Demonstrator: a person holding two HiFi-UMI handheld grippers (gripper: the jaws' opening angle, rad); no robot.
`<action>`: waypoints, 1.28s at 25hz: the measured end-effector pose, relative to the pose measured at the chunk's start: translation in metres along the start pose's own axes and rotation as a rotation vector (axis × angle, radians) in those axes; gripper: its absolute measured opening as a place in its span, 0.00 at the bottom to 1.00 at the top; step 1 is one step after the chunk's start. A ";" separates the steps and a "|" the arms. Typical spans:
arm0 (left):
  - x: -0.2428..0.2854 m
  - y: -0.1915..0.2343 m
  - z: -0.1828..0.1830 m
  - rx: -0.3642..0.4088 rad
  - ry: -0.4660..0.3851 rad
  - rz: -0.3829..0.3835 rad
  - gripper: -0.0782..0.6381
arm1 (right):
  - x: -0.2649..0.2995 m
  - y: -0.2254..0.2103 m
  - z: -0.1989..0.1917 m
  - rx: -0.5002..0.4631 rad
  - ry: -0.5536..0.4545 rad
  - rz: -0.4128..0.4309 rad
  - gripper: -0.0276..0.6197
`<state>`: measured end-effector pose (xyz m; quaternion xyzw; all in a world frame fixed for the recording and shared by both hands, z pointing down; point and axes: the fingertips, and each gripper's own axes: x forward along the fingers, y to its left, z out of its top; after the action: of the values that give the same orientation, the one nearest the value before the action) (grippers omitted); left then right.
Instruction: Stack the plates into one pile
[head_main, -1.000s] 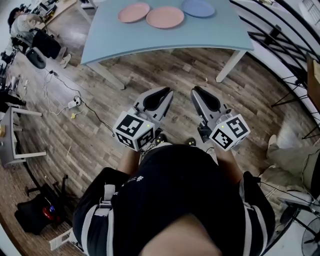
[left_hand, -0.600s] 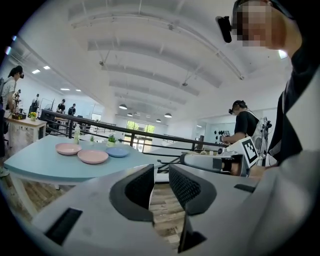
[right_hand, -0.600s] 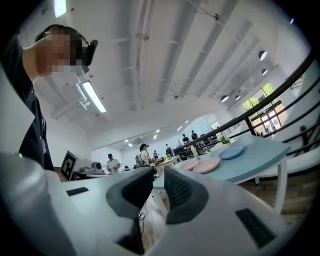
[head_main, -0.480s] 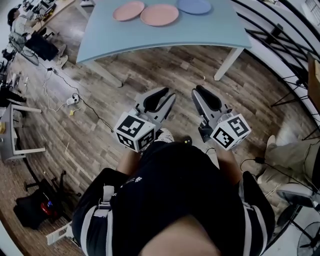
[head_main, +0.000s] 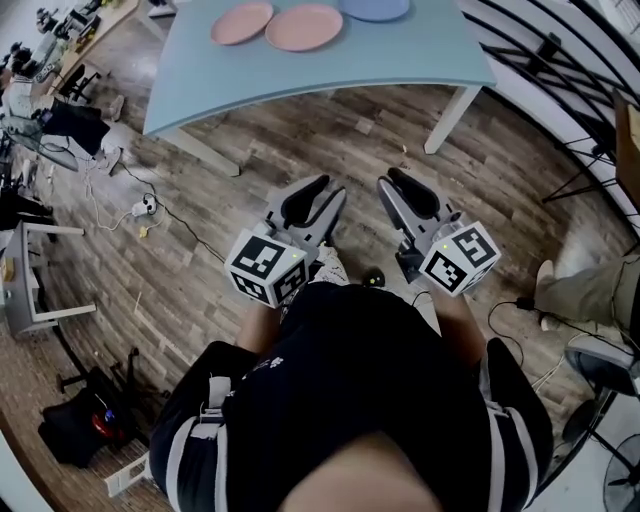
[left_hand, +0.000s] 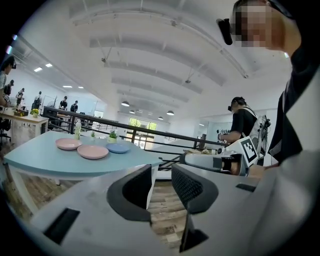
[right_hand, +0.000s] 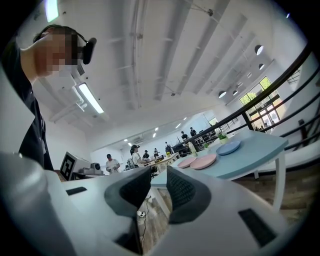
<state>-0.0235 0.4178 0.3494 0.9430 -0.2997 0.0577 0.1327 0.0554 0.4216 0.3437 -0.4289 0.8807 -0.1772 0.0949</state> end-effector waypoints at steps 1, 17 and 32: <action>0.002 0.003 -0.002 -0.012 0.002 0.001 0.26 | 0.002 -0.003 0.000 0.002 0.005 -0.001 0.19; 0.068 0.132 0.038 -0.034 -0.024 -0.062 0.28 | 0.109 -0.071 0.028 0.013 -0.011 -0.111 0.22; 0.083 0.289 0.070 -0.064 -0.012 -0.031 0.28 | 0.235 -0.107 0.035 0.028 0.001 -0.200 0.22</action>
<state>-0.1214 0.1253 0.3604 0.9431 -0.2875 0.0405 0.1619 -0.0005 0.1675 0.3499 -0.5135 0.8309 -0.1981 0.0822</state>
